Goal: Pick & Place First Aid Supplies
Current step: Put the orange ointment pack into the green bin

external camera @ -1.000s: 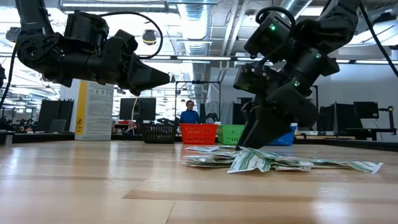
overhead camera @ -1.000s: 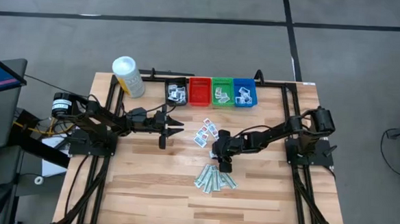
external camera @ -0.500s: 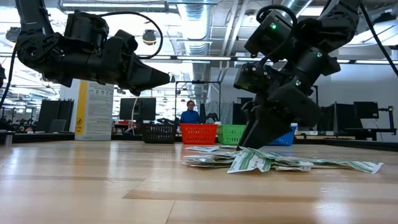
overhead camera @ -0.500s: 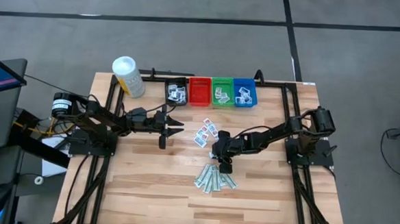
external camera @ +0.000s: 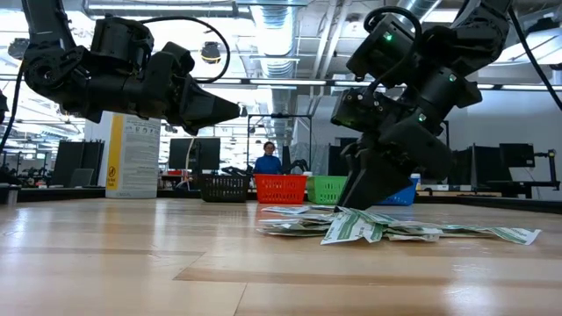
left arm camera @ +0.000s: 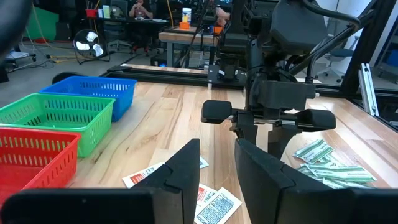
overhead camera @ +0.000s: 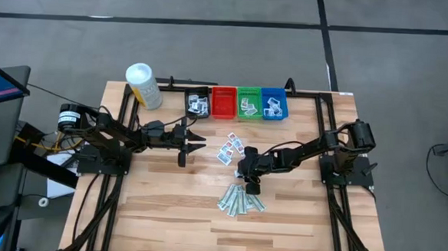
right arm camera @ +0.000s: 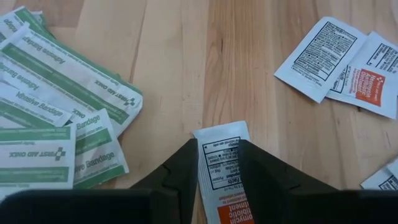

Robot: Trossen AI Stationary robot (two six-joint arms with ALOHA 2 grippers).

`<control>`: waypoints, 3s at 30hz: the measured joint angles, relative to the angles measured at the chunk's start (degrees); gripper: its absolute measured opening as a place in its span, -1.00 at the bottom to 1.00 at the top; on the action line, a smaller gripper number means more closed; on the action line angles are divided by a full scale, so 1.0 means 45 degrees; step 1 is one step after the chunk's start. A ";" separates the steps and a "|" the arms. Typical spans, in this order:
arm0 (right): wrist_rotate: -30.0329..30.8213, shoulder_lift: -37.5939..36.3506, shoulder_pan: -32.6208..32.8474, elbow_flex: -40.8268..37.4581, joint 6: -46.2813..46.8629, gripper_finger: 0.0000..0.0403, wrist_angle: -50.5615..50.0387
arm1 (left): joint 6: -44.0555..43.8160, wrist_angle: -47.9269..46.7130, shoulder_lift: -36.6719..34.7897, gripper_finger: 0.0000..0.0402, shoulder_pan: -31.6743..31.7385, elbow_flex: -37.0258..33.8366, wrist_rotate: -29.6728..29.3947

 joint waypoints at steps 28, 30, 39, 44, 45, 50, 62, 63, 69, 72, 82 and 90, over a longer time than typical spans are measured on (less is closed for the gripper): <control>0.0010 0.0024 -0.0010 0.0543 -0.0122 -0.80 -0.0531 | -0.0003 0.0003 0.0000 -0.49 0.0005 0.0000 -0.0005; 0.0015 0.0024 -0.0015 0.0958 -0.0399 -0.80 -0.1021 | 0.0000 0.0003 0.0000 -0.49 0.0003 0.0000 0.0000; 0.0039 0.0131 -0.0266 0.3288 -0.1858 -0.83 -0.4203 | -0.0002 0.0005 0.0000 -0.49 0.0005 0.0000 -0.0002; 0.0068 0.0087 -0.0756 0.4292 -0.2057 -0.83 -0.4615 | 0.0000 0.0004 0.0000 -0.49 0.0005 0.0000 0.0000; 0.0065 0.0087 -0.0862 0.4450 -0.2123 -0.83 -0.4643 | 0.0000 0.0002 0.0000 -0.49 0.0003 0.0000 0.0000; 0.0069 0.0073 -0.1631 0.4933 -0.2435 -0.83 -0.4749 | 0.0000 0.0003 0.0000 -0.49 0.0004 0.0000 -0.0005; 0.2232 0.0063 -0.4378 0.5510 -0.2043 -0.83 -0.4651 | 0.0000 0.0005 0.0000 -0.49 0.0005 0.0000 0.0000; 0.2335 0.0063 -0.4594 0.5589 -0.1806 -0.84 -0.4613 | 0.0000 0.0000 0.0000 -0.49 0.0000 0.0000 0.0000; 0.2371 0.0039 -0.5596 0.6069 -0.0669 -0.86 -0.4493 | 0.0000 0.0000 0.0000 -0.49 0.0000 0.0000 -0.0005; 0.2370 0.0039 -0.6014 0.6168 -0.0350 -0.86 -0.4416 | 0.0000 0.0002 0.0000 -0.49 0.0005 0.0000 0.0000; 0.2521 0.0039 -0.7448 0.6164 -0.0005 -0.85 -0.4687 | 0.0000 0.0000 0.0000 -0.49 0.0002 0.0000 -0.0003; 0.2526 0.0131 -0.8155 0.6164 0.0641 -0.82 -0.5017 | 0.0000 0.0000 0.0000 -0.49 0.0005 0.0000 -0.0004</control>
